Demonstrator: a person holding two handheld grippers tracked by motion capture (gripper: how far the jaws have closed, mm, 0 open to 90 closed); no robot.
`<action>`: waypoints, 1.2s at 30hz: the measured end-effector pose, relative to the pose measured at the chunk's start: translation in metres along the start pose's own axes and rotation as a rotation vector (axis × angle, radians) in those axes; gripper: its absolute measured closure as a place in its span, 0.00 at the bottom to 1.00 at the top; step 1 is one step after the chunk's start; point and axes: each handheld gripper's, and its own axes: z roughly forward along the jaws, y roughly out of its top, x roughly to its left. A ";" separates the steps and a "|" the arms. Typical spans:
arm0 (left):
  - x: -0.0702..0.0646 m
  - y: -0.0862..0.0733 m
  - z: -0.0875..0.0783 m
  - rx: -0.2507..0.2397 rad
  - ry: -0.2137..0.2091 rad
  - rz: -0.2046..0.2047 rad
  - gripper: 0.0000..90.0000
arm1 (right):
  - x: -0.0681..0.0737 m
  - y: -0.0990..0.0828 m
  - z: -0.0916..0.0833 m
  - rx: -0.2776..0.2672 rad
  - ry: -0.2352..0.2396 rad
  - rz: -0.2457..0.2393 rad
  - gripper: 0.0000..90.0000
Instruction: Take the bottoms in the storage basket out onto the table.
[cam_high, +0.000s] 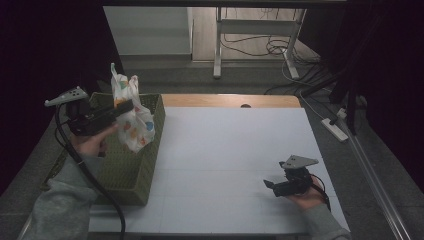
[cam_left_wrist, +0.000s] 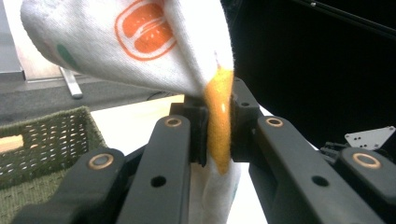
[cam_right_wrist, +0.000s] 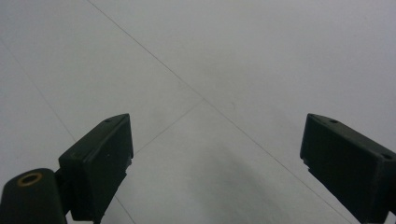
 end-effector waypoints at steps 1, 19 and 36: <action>-0.001 0.001 0.001 -0.003 -0.004 0.001 0.89 | 0.000 0.000 0.000 0.000 0.000 0.000 0.11; -0.021 0.008 0.022 0.011 -0.074 0.022 0.89 | 0.000 0.000 0.000 -0.003 0.001 0.002 0.11; -0.027 -0.005 0.049 0.049 -0.126 0.000 0.89 | 0.000 0.000 0.000 0.000 0.000 -0.001 0.11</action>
